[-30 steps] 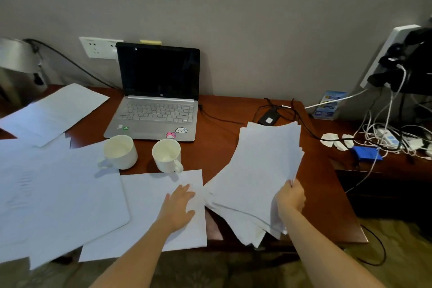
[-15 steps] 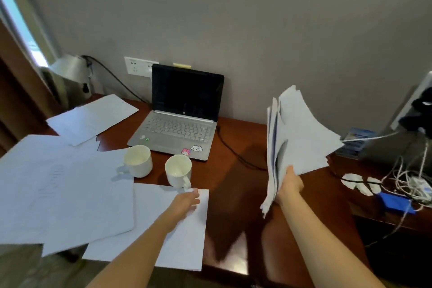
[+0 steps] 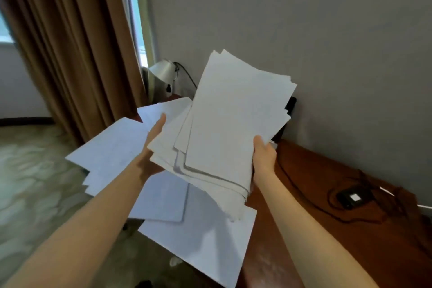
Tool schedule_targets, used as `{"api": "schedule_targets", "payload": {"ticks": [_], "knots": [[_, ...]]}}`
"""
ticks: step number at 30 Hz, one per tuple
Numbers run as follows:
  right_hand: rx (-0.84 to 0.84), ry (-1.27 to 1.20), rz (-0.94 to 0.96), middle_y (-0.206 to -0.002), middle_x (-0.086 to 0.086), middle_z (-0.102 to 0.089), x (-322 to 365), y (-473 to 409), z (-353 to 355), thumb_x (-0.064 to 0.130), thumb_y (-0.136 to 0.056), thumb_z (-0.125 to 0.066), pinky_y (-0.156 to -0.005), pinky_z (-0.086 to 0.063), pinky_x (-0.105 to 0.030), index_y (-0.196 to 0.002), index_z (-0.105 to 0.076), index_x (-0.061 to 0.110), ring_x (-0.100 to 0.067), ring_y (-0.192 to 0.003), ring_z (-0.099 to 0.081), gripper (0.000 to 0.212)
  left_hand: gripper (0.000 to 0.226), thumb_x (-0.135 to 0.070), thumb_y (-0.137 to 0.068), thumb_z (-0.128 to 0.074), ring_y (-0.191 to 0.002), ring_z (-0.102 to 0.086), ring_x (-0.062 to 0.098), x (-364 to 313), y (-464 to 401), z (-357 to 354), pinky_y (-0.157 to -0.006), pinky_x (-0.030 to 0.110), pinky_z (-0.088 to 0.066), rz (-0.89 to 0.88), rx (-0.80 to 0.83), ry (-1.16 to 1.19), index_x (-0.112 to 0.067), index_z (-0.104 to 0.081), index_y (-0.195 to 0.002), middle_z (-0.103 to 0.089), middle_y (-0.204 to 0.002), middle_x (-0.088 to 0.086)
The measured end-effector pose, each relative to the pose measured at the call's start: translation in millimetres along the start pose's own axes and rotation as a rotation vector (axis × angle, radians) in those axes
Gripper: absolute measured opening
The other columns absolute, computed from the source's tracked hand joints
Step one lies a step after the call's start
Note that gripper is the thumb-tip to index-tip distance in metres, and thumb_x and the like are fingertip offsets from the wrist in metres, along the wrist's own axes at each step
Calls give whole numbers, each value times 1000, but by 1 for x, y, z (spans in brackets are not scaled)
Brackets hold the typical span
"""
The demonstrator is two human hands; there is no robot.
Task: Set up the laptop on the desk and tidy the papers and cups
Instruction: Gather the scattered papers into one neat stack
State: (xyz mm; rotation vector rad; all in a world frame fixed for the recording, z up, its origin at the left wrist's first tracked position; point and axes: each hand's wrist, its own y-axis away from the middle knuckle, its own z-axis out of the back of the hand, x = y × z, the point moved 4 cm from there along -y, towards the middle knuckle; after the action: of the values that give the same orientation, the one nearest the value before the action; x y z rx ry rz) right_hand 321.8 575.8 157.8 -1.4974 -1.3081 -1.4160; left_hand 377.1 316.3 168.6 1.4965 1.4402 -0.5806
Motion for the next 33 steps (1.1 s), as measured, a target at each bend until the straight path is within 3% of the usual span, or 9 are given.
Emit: {"api": "schedule_targets", "payload": {"ticks": [3, 8, 14, 19, 23, 25, 27, 29, 33], "knots": [[85, 111, 0, -97, -7, -70, -15, 2, -51, 23, -93, -50, -77, -54, -33, -93, -64, 2, -16, -85, -64, 25, 55, -57, -93, -36, -62, -66, 14, -41, -9, 48, -58, 24, -53, -41, -31, -62, -19, -74, -83, -70, -71, 4], [245, 258, -26, -65, 2, -53, -47, 5, -144, 20, -91, -52, -58, -42, -23, -68, -55, 18, -14, -63, -50, 24, 57, -49, -86, -59, -115, -59, 35, -79, -31, 121, -105, 48, -40, 47, -91, -479, -10, -56, -128, -61, -128, 18], [322, 537, -67, -91, -7, -65, -101, 3, -224, 14, -89, -54, -75, -49, -34, -98, -65, 9, -27, -89, -62, 15, 30, -8, -86, -64, -89, -65, 18, -67, -82, 200, -74, 26, -53, 212, -97, -800, -7, -60, -117, -68, -99, 2], [226, 968, -96, -97, -10, -64, -156, 9, -223, 9, -89, -45, -69, -42, -30, -96, -62, 9, -29, -90, -60, 19, 19, -20, -87, -62, -74, -46, 10, -1, -109, 224, -57, 19, -39, 451, 37, -1084, -16, -49, -101, -48, -86, -3], [30, 1249, -54, -100, -5, -68, -164, 22, -209, 20, -93, -45, -69, -45, -30, -101, -66, 13, -25, -94, -63, 23, 41, -22, -84, -59, -88, -54, 14, 29, -119, 235, -56, 16, -40, 506, 110, -1309, -9, -45, -120, -51, -101, 4], [-2, 1339, -76, -102, -7, -67, -166, 29, -208, 24, -95, -46, -70, -46, -30, -102, -63, 11, -26, -96, -64, 23, 36, -17, -85, -57, -86, -56, 19, 32, -121, 237, -65, 23, -46, 462, 38, -1249, -1, -50, -116, -56, -101, 10], [7, 1414, -131, -107, -5, -67, -171, 33, -208, 28, -95, -48, -75, -48, -31, -107, -61, 13, -24, -101, -64, 24, 9, -12, -85, -56, -73, -53, 18, 32, -124, 240, -65, 26, -42, 417, -37, -1155, -6, -52, -81, -54, -78, 6], [30, 1432, -240, -116, -3, -65, -181, 35, -203, 28, -94, -47, -85, -49, -33, -114, -58, 15, -24, -110, -61, 27, 22, -11, -85, -58, -61, -46, 15, 32, -130, 242, -54, 22, -35, 398, -103, -1062, -12, -45, -67, -47, -65, 2], [62, 1313, -396, -134, -6, -49, -199, 39, -197, 31, -94, -44, -97, -41, -41, -137, -39, 14, -29, -125, -44, 47, 12, -12, -86, -59, -69, -51, 18, 35, -134, 238, -58, 22, -39, 410, -111, -983, -4, -53, -92, -52, -73, 3]]}}
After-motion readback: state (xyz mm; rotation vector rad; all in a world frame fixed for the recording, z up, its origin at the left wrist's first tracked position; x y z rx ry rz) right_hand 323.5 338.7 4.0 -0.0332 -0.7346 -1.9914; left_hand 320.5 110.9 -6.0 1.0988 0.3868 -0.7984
